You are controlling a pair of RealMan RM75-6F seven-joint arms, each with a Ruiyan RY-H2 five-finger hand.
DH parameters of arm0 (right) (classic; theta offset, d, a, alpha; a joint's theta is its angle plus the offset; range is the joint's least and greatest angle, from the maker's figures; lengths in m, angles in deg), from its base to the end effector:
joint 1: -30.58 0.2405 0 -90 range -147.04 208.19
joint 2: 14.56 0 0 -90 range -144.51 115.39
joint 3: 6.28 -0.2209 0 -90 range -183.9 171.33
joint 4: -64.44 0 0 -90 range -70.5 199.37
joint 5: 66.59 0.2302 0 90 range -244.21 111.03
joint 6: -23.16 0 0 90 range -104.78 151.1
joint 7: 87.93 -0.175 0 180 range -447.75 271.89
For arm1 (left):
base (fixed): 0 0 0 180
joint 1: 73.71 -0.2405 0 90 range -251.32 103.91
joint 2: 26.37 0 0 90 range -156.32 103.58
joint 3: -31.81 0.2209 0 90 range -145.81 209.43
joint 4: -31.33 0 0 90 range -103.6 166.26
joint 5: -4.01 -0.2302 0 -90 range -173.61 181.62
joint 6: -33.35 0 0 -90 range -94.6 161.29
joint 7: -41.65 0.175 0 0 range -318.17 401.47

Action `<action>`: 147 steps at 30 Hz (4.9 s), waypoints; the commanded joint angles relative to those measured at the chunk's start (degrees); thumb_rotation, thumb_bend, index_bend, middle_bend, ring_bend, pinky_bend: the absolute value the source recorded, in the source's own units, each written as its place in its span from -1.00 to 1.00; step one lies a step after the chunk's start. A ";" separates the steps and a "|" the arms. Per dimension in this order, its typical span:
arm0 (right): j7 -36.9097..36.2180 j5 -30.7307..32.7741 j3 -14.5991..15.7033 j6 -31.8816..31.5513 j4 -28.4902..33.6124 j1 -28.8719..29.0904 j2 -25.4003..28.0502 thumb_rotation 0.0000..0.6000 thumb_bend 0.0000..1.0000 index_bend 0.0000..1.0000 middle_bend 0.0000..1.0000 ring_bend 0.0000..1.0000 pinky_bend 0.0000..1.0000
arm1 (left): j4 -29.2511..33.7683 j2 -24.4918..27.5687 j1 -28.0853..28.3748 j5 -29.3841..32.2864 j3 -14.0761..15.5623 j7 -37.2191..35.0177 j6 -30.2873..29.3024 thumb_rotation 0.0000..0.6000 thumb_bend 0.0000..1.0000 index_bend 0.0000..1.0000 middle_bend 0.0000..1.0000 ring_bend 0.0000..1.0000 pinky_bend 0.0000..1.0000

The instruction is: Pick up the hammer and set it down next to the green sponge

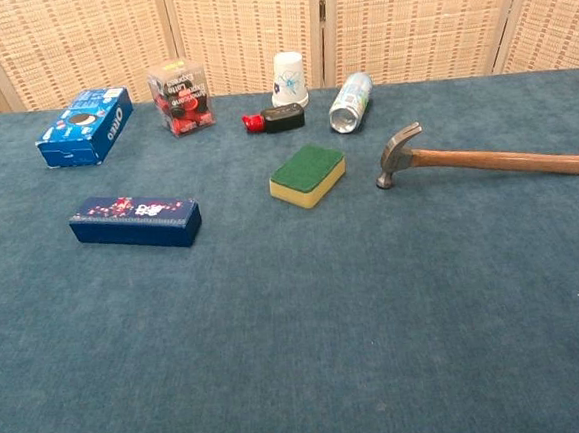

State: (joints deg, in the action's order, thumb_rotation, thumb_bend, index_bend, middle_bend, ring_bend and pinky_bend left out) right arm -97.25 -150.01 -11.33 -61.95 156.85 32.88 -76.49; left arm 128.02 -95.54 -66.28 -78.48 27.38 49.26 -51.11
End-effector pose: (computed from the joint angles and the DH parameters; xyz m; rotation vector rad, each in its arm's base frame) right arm -0.3034 -0.2065 0.1464 1.2494 -1.0069 0.9793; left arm -0.2568 0.2264 0.0982 -1.3569 -0.9242 -0.9426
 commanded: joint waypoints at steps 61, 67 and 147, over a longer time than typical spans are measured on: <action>9.41 18.18 -8.51 48.58 -32.89 41.47 -25.65 1.00 -0.63 -0.47 -0.33 -0.61 -0.59 | -3.58 -1.21 -2.33 1.17 1.16 -1.21 -0.51 1.00 -0.73 -0.89 -0.83 -0.70 -0.83; 7.94 17.62 -8.21 50.42 -37.42 43.52 -29.09 1.00 -0.63 -0.46 -0.33 -0.59 -0.59 | -3.97 -1.10 -2.60 1.69 1.08 -1.61 -0.41 1.00 -0.73 -0.89 -0.83 -0.70 -0.83; -3.40 12.10 -7.82 47.98 -39.93 45.69 -31.51 1.00 0.79 0.21 0.30 0.31 0.51 | -7.78 -2.67 -4.23 5.76 1.69 -3.38 3.58 1.00 -0.73 -0.88 -0.83 -0.70 -0.83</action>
State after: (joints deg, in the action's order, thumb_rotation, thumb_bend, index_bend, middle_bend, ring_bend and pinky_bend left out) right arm -100.11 -137.30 -19.12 -13.29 116.13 78.95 -108.63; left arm 120.24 -98.20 -70.51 -72.73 29.06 45.88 -47.54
